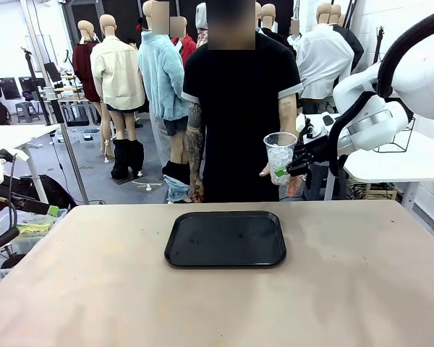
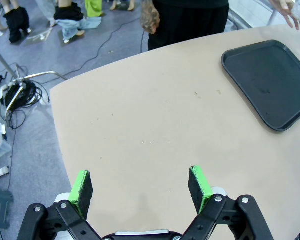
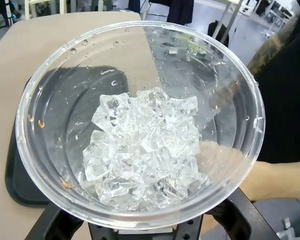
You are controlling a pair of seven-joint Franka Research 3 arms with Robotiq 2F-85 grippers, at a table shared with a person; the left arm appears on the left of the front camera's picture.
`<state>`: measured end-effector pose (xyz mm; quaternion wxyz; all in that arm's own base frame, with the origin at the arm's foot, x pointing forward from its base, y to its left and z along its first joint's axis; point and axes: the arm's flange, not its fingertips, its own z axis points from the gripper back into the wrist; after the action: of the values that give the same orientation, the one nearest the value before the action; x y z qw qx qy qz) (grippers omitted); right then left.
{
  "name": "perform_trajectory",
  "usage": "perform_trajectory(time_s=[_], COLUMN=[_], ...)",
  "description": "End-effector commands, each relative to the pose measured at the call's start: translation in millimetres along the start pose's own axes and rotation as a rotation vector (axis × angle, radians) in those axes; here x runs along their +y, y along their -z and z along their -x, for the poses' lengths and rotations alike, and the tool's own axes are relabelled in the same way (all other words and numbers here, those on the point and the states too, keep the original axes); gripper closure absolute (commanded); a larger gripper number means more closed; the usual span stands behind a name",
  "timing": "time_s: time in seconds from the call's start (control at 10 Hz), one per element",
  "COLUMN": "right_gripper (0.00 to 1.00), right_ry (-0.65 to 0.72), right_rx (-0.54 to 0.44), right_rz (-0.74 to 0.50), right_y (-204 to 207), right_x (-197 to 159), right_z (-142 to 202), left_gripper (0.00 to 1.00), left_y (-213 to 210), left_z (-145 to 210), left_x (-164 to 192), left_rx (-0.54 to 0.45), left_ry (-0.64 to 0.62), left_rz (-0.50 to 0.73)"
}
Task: Pour the drink into the iced cup.
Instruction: Open the gripper to release the iced cup you were holding.
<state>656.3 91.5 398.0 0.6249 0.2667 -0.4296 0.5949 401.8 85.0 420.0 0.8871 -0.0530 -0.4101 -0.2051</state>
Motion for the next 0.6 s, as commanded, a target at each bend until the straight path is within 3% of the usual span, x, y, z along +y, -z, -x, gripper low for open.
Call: perform_trajectory(time_s=[0.0, 0.5], right_gripper=[0.42, 0.42], right_ry=[0.017, 0.022], right_rx=[-0.032, -0.018], right_rz=[0.016, 0.010], right_y=[-1.9, 0.0], right_x=[-6.8, -7.2], right_z=[-5.6, -6.9], left_gripper=[0.00, 0.00], left_y=[1.4, 1.4], left_z=[2.2, 2.2], left_x=[-0.2, -0.2], left_rx=[-0.010, -0.010], left_ry=[-0.003, -0.003], left_rz=[-0.013, -0.013])
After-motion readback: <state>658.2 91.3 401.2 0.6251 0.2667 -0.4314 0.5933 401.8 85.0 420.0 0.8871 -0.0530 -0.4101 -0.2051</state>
